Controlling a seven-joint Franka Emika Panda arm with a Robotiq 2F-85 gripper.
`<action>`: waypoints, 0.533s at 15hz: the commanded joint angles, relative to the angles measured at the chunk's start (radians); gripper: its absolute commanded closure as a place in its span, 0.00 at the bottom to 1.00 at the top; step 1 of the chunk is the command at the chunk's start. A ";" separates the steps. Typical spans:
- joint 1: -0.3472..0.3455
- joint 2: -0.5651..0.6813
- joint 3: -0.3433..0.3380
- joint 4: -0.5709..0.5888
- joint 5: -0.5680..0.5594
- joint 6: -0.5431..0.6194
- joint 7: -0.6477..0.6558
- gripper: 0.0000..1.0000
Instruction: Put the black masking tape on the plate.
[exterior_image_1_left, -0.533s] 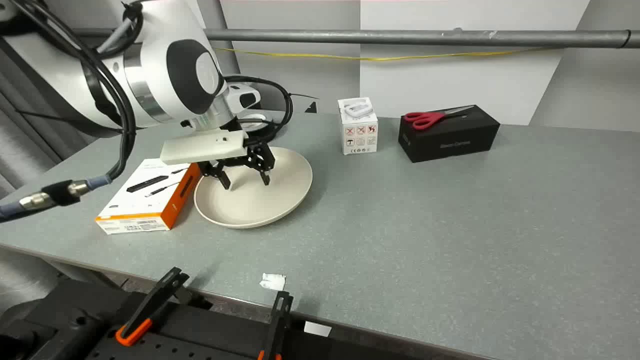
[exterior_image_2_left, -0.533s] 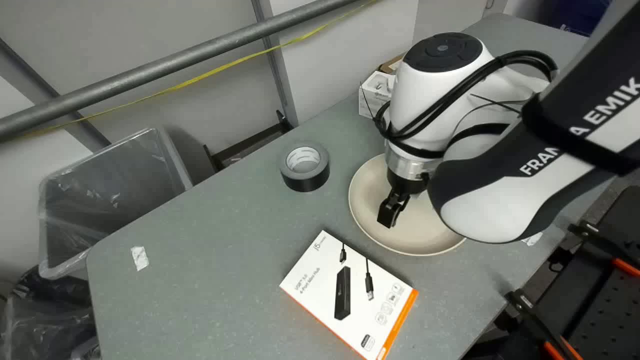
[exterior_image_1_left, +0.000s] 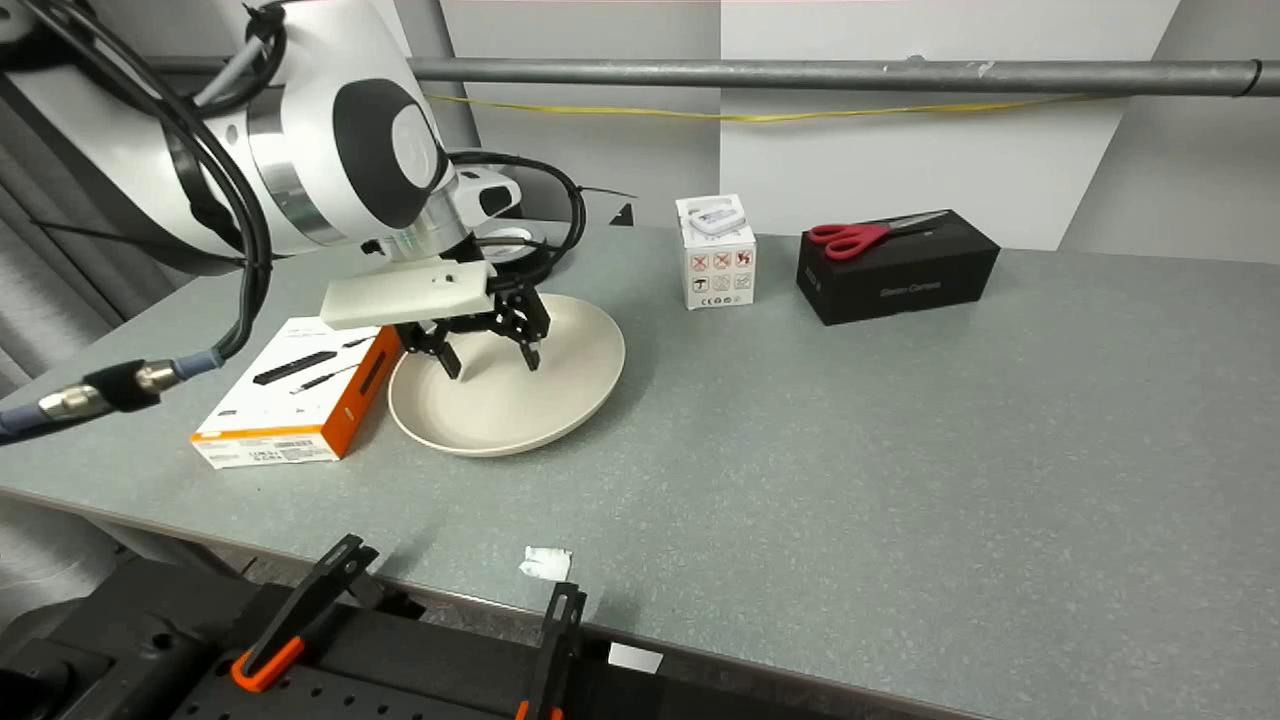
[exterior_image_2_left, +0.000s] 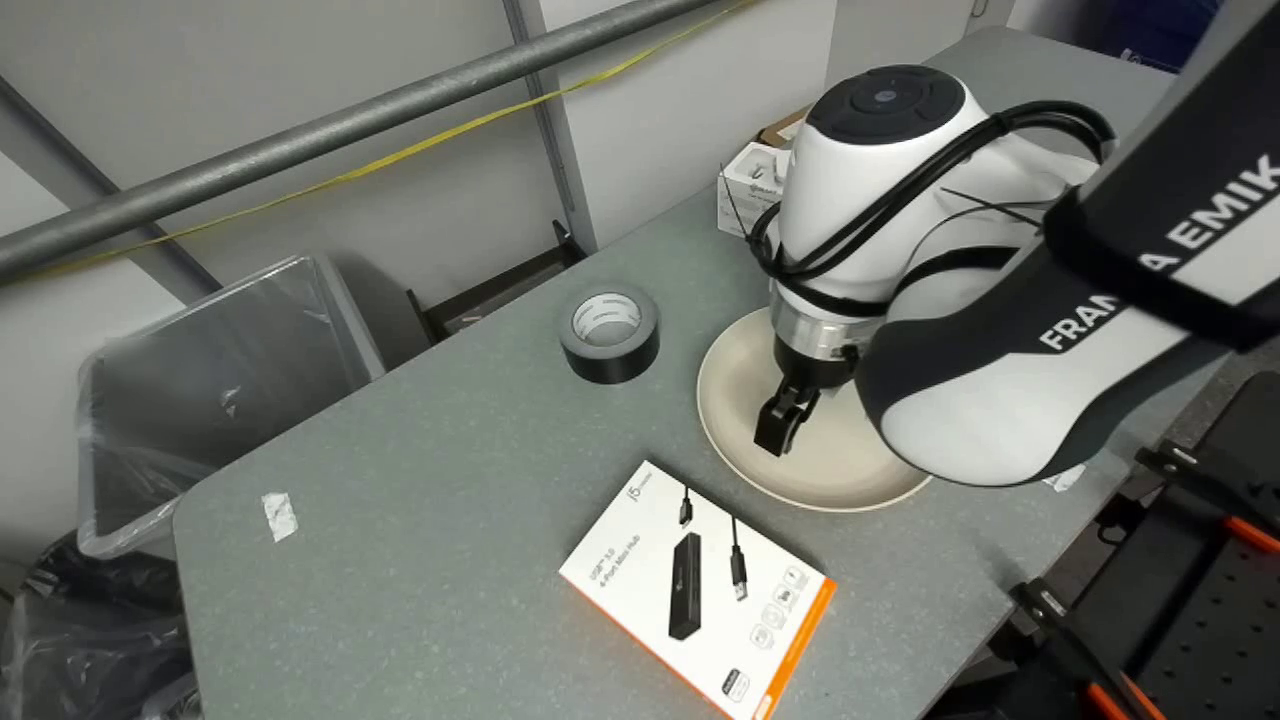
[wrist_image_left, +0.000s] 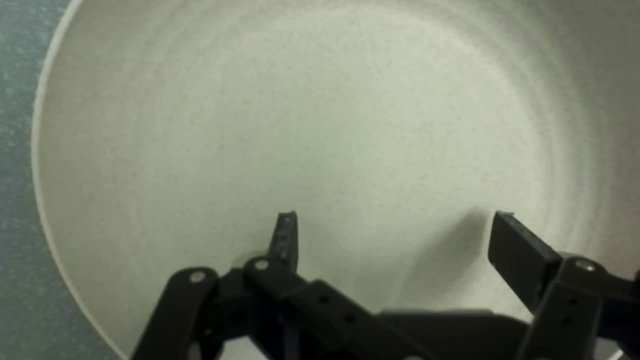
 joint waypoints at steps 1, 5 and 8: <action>-0.006 -0.001 0.004 0.001 -0.004 -0.002 0.002 0.00; -0.006 -0.001 0.004 0.001 -0.004 -0.002 0.002 0.00; -0.009 -0.026 0.010 -0.010 -0.006 -0.005 -0.007 0.00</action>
